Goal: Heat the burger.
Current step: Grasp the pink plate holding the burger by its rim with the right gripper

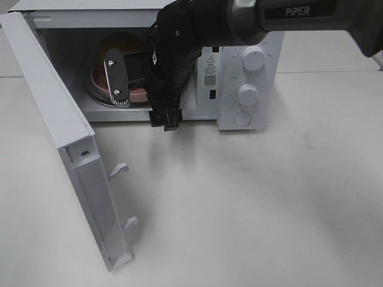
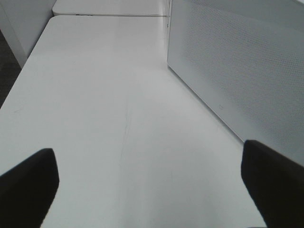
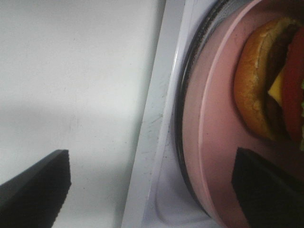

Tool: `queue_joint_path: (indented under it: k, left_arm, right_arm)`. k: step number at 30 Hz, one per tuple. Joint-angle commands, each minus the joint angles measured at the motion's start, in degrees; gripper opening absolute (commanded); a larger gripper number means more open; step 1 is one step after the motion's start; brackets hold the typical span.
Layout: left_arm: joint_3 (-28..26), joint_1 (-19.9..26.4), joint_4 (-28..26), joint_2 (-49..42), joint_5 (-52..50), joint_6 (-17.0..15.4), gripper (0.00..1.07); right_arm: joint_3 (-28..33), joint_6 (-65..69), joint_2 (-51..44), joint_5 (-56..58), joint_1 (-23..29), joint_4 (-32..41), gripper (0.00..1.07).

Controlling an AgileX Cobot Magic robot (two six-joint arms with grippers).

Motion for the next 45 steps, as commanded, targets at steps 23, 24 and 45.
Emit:
queue_joint_path:
  k: [23, 24, 45]
  left_arm:
    - [0.23, 0.00, -0.40, -1.09, -0.80, 0.00, 0.98]
    - [0.23, 0.00, -0.40, -1.09, -0.80, 0.00, 0.98]
    - [0.23, 0.00, -0.40, -1.09, -0.80, 0.00, 0.98]
  right_arm:
    - [-15.01, 4.41, 10.77, 4.13, -2.12, -1.03, 0.80]
    - [-15.01, 4.41, 11.00, 4.01, -2.12, -1.03, 0.78]
    - [-15.01, 4.58, 11.17, 3.78, -1.78, 0.06, 0.00]
